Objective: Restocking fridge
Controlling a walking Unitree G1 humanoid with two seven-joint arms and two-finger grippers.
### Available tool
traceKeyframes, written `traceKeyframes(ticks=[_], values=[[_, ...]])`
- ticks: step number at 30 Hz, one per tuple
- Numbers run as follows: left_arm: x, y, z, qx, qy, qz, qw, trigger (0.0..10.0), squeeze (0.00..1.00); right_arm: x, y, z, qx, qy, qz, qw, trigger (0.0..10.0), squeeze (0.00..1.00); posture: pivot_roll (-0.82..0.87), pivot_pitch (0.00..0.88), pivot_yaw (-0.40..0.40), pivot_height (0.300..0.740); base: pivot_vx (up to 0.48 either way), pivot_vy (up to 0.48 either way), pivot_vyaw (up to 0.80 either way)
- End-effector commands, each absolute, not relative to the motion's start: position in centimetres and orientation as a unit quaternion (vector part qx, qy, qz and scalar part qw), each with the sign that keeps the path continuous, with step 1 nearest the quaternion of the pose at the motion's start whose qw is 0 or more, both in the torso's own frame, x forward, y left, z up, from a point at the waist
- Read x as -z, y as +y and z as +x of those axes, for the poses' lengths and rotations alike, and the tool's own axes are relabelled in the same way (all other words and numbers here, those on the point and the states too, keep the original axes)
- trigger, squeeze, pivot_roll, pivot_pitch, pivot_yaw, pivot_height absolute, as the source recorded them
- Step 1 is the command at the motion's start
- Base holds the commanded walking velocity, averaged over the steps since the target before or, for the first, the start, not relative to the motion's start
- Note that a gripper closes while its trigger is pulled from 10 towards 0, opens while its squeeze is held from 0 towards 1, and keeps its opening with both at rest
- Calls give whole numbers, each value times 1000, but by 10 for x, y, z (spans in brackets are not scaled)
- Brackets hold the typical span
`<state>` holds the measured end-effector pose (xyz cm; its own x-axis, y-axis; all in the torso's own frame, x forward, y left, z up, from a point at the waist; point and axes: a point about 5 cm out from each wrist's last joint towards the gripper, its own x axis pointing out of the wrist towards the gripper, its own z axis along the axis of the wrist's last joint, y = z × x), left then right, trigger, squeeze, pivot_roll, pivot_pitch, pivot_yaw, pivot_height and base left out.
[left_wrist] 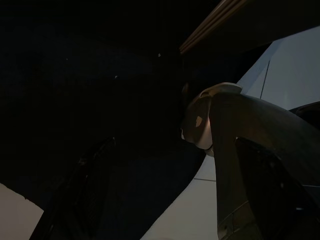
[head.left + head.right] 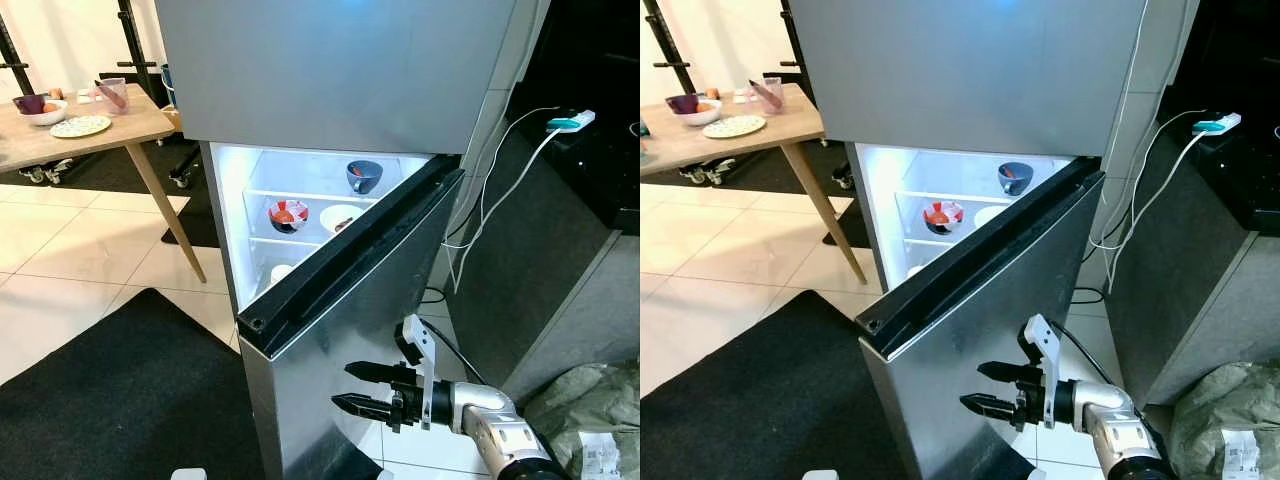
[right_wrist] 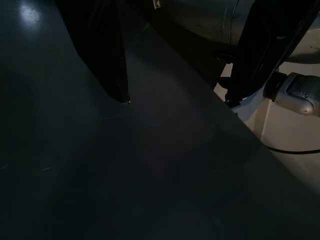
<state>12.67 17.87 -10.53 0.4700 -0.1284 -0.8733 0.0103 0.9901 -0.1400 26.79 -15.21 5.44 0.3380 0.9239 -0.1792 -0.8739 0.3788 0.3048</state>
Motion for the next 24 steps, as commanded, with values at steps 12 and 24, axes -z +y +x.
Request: traceKeyframes(ticks=[12,24], values=[[109,173,116,50,533,-57,843,10000,0,-55,-148,264,-569,159,62,805,10000,0,-61,23,-15,740,0,0,500],[110,172,115,50,534,-57,842,10000,0,-56,-146,265,-570,155,58,805,10000,0,-61,23,-15,740,0,0,794]])
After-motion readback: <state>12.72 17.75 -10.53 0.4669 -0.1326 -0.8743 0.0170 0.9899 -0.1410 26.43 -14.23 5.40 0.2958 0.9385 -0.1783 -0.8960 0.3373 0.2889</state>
